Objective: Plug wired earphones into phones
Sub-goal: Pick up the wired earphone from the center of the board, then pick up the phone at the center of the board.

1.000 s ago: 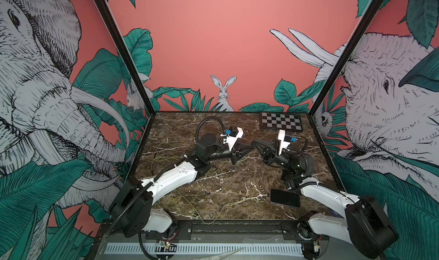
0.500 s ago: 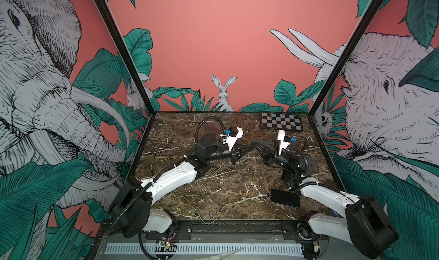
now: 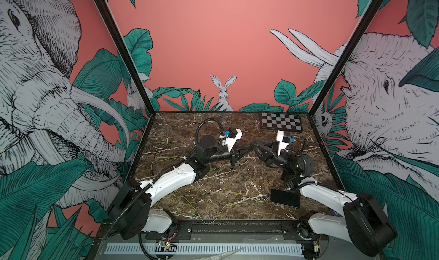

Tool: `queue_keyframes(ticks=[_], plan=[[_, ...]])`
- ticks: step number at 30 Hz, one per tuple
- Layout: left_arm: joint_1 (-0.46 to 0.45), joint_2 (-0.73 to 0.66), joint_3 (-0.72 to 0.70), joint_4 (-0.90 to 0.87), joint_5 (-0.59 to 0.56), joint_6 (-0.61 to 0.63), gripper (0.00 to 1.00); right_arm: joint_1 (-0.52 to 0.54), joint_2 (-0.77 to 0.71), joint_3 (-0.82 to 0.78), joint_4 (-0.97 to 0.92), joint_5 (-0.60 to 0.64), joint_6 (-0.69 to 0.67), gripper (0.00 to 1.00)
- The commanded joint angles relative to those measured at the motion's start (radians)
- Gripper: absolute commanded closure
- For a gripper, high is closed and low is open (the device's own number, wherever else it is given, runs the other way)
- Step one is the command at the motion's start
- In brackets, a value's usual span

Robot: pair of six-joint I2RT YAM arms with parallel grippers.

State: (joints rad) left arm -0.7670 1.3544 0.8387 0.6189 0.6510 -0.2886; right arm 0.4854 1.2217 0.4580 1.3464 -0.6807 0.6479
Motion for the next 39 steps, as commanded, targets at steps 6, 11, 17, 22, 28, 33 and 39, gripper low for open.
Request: queue_keyframes(ticks=[6, 11, 17, 22, 28, 33, 39], plan=[[-0.002, -0.025, 0.028, -0.262, -0.22, 0.063, 1.0, 0.004, -0.154, 0.042, -0.402, 0.131, -0.233, 0.44], [-0.002, 0.007, 0.025, -0.369, -0.381, 0.043, 1.0, 0.001, -0.325, 0.163, -1.004, 0.347, -0.528, 0.25], [-0.002, 0.064, 0.002, -0.329, -0.374, -0.038, 1.0, -0.001, -0.347, 0.431, -1.64, 0.342, -0.944, 0.17], [-0.002, 0.082, -0.015, -0.3, -0.347, -0.081, 1.0, -0.001, -0.251, 0.652, -2.15, 0.473, -1.184, 0.17], [-0.002, 0.081, -0.046, -0.264, -0.323, -0.11, 1.0, -0.014, -0.05, 0.774, -2.655, 0.691, -1.375, 0.11], [-0.002, 0.051, -0.092, -0.233, -0.318, -0.131, 1.0, -0.09, 0.066, 0.749, -2.748, 0.791, -1.455, 0.04], [-0.002, 0.015, -0.137, -0.226, -0.299, -0.126, 1.0, -0.188, 0.156, 0.684, -2.637, 0.863, -1.537, 0.01]])
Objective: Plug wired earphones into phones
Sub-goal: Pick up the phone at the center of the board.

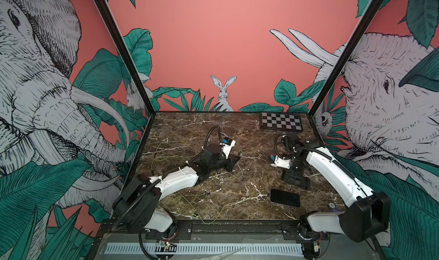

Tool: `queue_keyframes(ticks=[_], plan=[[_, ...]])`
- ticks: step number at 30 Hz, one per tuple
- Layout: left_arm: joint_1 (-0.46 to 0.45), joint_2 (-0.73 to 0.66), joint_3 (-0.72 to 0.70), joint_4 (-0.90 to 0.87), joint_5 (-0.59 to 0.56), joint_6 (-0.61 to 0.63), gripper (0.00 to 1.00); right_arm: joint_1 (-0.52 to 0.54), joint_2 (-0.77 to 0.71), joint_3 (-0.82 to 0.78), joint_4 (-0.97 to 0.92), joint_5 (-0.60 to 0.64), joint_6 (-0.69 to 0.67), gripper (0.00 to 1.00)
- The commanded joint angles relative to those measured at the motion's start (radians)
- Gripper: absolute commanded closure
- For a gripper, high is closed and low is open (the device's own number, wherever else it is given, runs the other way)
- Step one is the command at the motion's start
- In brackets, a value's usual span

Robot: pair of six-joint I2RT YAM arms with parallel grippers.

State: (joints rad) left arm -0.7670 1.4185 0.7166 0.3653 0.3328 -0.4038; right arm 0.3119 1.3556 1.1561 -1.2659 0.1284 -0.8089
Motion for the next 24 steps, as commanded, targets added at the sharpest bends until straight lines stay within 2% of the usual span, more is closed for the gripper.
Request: queue_keyframes(ticks=[1, 13, 19, 24], plan=[[-0.002, -0.052, -0.017, 0.023, 0.022, -0.007, 1.0, -0.025, 0.04, -0.017, -0.016, 0.042, -0.09, 0.01], [-0.003, -0.085, -0.033, 0.018, 0.063, 0.001, 1.0, -0.134, 0.169, -0.164, 0.283, 0.021, -0.243, 0.01], [-0.003, -0.1, -0.04, 0.03, 0.071, -0.019, 1.0, -0.175, 0.166, -0.243, 0.468, -0.004, -0.244, 0.01], [-0.003, -0.108, -0.042, 0.025, 0.074, -0.017, 1.0, -0.196, 0.179, -0.28, 0.492, -0.04, -0.257, 0.01]])
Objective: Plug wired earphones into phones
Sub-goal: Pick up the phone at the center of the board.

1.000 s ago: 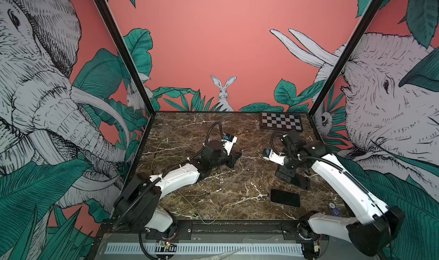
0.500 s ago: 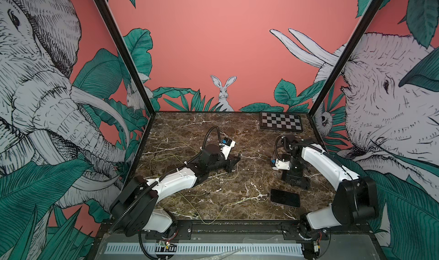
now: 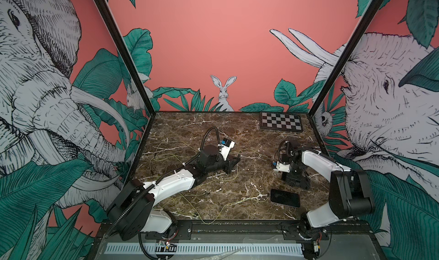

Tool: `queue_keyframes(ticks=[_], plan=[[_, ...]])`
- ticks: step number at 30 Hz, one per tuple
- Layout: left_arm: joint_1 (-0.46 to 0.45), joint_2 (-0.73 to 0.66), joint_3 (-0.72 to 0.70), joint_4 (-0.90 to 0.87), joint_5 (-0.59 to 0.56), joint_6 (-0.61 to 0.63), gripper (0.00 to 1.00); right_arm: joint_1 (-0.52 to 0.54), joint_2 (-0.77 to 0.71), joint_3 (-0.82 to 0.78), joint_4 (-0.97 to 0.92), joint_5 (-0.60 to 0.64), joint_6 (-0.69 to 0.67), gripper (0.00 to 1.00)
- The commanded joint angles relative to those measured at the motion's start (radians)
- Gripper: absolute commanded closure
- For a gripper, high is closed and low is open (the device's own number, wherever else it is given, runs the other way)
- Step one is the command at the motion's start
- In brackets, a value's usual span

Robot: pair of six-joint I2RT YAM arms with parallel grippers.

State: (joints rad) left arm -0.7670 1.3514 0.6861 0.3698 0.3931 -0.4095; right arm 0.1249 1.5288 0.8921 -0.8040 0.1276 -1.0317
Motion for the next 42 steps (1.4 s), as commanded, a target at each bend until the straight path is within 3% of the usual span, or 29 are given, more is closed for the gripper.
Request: queue_keyframes(ticks=[1, 16, 21, 25, 38, 42], plan=[[-0.003, -0.041, -0.015, 0.021, 0.013, -0.011, 1.0, -0.012, 0.012, -0.017, 0.027, -0.047, -0.034, 0.01], [-0.003, -0.059, -0.051, 0.086, 0.008, -0.058, 1.0, -0.09, 0.136, 0.019, -0.026, -0.101, -0.06, 0.09], [-0.004, -0.068, -0.054, 0.075, 0.005, -0.056, 1.0, -0.092, 0.144, -0.005, -0.001, -0.108, -0.067, 0.15], [-0.003, -0.076, -0.055, 0.065, -0.002, -0.053, 1.0, -0.091, 0.13, -0.036, 0.032, -0.121, -0.076, 0.26], [-0.003, -0.079, -0.053, 0.057, -0.004, -0.052, 1.0, -0.087, 0.086, -0.098, 0.049, -0.111, -0.1, 0.22], [-0.004, -0.087, -0.05, 0.045, -0.002, -0.049, 1.0, -0.085, 0.11, -0.076, 0.038, -0.124, -0.092, 0.26]])
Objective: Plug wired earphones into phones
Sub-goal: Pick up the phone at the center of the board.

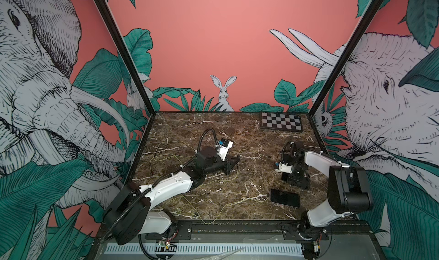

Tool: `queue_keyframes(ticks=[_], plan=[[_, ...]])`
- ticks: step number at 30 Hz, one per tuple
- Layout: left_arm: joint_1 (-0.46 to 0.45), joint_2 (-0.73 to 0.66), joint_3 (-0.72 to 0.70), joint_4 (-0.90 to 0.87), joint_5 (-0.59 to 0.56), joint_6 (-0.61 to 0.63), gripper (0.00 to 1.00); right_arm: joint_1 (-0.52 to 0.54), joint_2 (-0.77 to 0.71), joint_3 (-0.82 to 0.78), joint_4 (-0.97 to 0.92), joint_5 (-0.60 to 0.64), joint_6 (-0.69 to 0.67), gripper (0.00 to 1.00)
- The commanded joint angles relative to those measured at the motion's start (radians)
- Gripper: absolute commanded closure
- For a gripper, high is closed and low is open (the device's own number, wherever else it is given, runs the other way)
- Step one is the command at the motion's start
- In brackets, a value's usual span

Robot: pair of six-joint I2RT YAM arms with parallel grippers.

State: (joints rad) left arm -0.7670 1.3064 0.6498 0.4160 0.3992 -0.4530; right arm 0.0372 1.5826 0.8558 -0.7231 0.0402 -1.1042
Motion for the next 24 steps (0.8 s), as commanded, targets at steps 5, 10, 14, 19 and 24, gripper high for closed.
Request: queue_keyframes(ticks=[5, 10, 14, 19, 24], plan=[[-0.003, -0.055, -0.019, -0.019, -0.02, 0.004, 1.0, 0.004, 0.077, -0.006, -0.07, -0.036, -0.025, 0.36], [-0.003, -0.058, -0.023, -0.023, -0.03, 0.01, 1.0, 0.009, 0.047, 0.002, -0.081, -0.057, -0.027, 0.38], [-0.003, -0.055, -0.024, -0.02, -0.037, 0.01, 1.0, 0.017, -0.022, -0.004, -0.071, -0.078, -0.017, 0.38], [-0.003, -0.043, -0.016, -0.012, -0.049, -0.003, 1.0, 0.03, -0.116, -0.016, -0.049, -0.148, 0.038, 0.38], [-0.003, -0.014, -0.009, 0.013, -0.033, -0.029, 1.0, 0.038, -0.215, -0.053, -0.045, -0.185, 0.038, 0.38]])
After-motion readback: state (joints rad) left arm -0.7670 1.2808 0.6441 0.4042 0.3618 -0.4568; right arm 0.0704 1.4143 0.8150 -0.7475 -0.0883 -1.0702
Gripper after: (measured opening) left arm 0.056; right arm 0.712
